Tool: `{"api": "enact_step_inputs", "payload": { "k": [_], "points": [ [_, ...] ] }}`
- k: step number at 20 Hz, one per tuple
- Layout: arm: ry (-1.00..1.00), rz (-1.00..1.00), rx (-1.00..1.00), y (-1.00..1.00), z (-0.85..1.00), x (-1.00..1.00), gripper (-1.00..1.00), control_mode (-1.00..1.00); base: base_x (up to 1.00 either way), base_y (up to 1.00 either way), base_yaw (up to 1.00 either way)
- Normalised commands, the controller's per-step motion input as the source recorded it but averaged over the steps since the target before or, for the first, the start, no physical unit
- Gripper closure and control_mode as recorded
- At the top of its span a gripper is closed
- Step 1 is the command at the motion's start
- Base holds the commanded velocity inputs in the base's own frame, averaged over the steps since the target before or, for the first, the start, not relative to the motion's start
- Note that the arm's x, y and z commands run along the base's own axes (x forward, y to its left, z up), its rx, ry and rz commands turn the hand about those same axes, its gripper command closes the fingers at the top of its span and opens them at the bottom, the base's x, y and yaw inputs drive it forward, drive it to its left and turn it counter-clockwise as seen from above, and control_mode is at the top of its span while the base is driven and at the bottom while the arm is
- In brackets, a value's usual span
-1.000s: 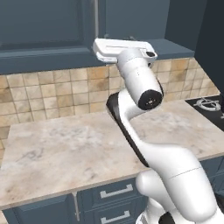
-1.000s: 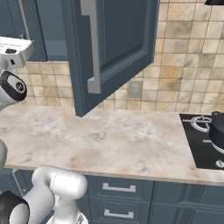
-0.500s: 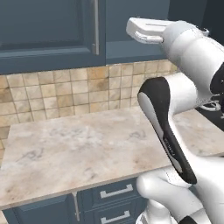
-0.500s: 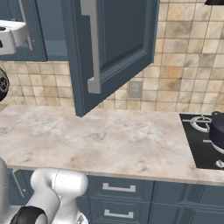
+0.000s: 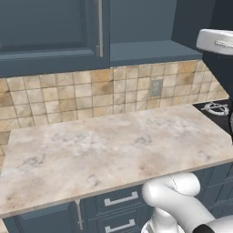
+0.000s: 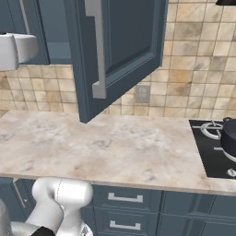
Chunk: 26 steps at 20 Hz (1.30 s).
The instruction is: Open the cabinet and move the ladle to the pot. Then close the cabinet.
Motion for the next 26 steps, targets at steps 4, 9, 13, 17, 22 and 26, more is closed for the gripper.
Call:
{"api": "enact_step_inputs", "payload": {
  "k": [4,9,13,17,22,26],
  "points": [
    [0.21,0.04,0.0,-1.0,-0.32,-0.98,-1.0,-1.0,0.0,0.0,0.0],
    [0.21,0.07,0.0,-0.96,-0.71,-0.93,-1.0,-1.0,0.0,0.0,0.0],
    [0.07,0.08,0.08,-0.71,-0.62,-0.27,-1.0,-1.0,0.0,0.0,0.0],
    [0.07,0.13,0.21,-0.69,-0.2,0.62,-1.0,-1.0,0.0,0.0,0.0],
    [0.06,0.15,0.22,-0.38,-0.19,0.99,-1.0,-1.0,0.0,0.0,0.0],
    [-0.01,0.14,0.16,-0.1,-0.4,1.0,-1.0,-1.0,0.0,0.0,0.0]
  ]
}}
